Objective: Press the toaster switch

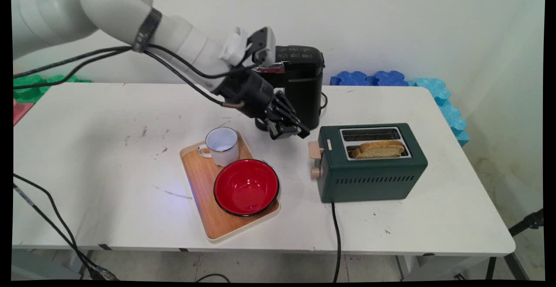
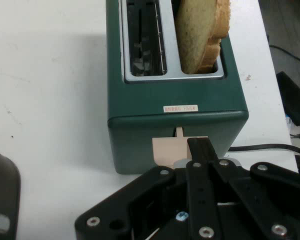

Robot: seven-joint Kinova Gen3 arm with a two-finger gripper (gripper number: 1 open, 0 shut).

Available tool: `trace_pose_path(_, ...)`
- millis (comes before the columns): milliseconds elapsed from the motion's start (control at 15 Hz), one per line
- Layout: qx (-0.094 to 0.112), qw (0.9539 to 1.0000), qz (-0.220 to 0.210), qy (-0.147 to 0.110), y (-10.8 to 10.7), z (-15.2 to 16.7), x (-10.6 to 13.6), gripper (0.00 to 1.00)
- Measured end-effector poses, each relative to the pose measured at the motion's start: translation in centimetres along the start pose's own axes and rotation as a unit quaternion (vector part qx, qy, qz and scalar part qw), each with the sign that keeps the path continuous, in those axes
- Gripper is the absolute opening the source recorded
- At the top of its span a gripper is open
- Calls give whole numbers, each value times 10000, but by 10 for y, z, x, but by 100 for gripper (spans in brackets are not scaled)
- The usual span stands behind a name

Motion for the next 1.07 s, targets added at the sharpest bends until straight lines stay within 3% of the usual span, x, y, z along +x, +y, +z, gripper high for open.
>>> trace_pose_path(1067, -74, 9995, -66, -308, -6, 56, 0, 0)
